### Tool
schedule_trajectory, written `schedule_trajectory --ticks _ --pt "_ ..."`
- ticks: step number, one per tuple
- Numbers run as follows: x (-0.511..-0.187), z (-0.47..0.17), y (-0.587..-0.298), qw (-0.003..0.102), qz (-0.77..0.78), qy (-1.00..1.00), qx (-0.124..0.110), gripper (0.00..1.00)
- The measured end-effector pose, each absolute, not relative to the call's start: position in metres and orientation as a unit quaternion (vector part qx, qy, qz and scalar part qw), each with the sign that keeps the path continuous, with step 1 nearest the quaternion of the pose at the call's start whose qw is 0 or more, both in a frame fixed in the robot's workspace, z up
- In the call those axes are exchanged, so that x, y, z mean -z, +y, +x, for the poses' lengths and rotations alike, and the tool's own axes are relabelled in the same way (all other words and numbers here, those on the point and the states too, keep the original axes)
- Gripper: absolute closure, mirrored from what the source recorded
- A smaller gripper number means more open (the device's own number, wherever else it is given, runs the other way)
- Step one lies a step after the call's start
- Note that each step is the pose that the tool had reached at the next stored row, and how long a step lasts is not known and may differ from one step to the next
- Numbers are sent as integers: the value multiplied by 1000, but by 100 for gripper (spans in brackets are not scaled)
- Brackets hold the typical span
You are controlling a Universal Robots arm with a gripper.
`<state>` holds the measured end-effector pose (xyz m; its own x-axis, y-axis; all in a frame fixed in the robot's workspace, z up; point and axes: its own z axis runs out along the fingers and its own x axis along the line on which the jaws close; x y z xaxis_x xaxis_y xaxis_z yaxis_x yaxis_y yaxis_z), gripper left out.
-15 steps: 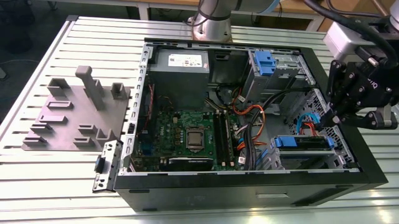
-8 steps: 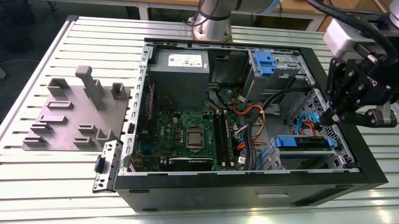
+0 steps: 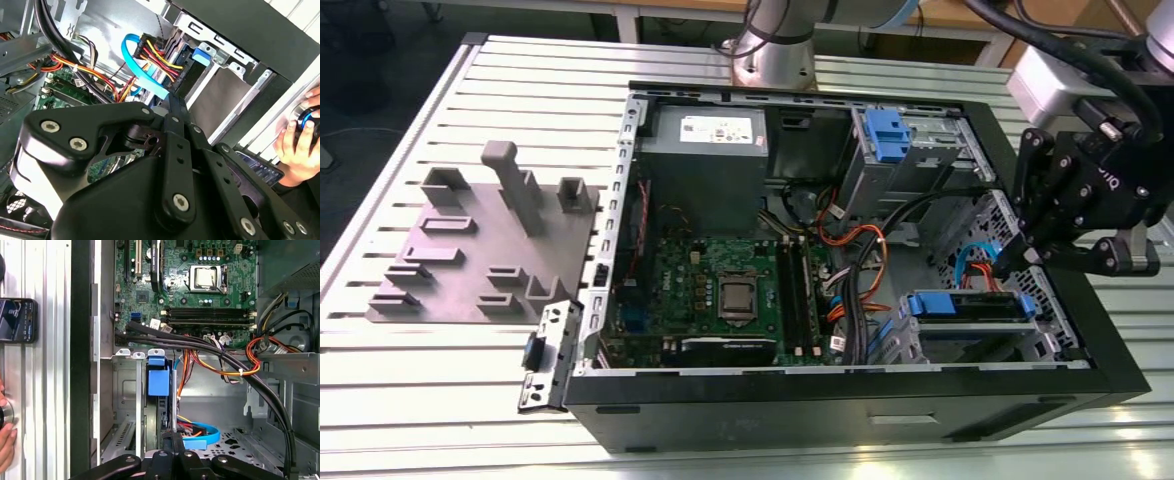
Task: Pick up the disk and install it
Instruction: 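Insert the second disk wire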
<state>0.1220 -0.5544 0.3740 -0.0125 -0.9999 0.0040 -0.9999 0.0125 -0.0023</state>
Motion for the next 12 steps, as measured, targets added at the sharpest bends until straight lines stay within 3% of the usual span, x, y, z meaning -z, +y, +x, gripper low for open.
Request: schedule_trajectory --ticks 6,7,12 --pt "-373 124 -554 2 703 -712 -1 89" --pt "-373 124 -554 2 703 -712 -1 82" --pt "-370 125 -554 3 702 -712 1 81"
